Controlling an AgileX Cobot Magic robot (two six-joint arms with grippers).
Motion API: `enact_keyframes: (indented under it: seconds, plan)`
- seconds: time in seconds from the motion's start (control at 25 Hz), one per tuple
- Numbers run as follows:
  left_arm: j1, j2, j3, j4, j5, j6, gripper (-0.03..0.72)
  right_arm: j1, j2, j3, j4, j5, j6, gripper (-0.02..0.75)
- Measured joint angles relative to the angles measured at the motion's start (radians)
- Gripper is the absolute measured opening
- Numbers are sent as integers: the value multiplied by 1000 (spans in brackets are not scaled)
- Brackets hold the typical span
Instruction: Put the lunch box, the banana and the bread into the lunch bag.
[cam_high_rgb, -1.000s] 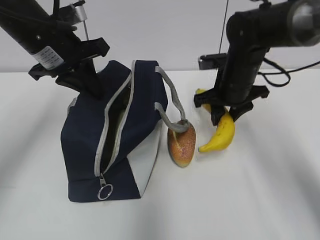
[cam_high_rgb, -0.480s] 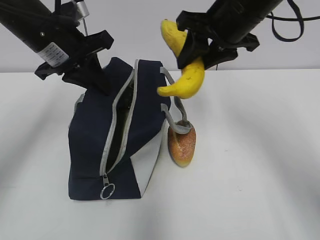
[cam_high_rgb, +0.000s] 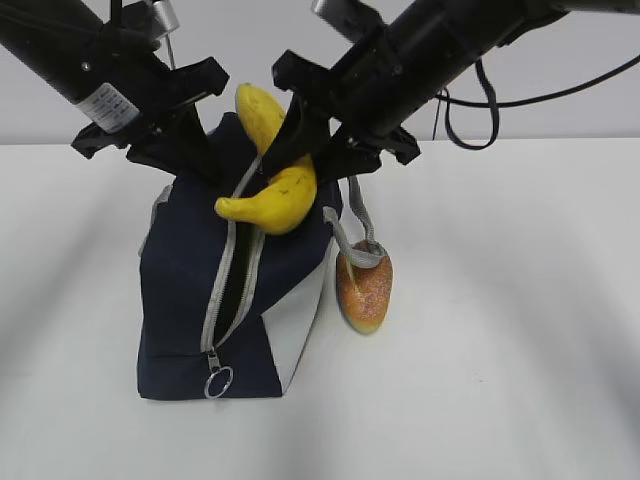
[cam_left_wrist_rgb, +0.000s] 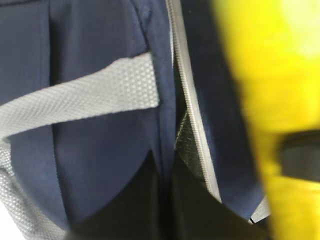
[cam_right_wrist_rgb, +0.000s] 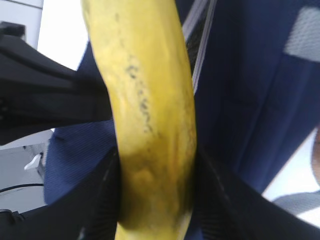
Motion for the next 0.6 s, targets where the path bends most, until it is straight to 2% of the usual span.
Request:
enact_keyframes:
  seconds: [0.16,0.44,0.6]
  plan:
    - [0,0,0,0,-1,2,-3,6,56,0,-7,-4,0,312]
    - [0,0,0,-4,-10,2,-3,6,67,0,-228,-1,105,311]
    - [0,0,0,-6,-15,2,-3,6,71,0,-246,2,119,311]
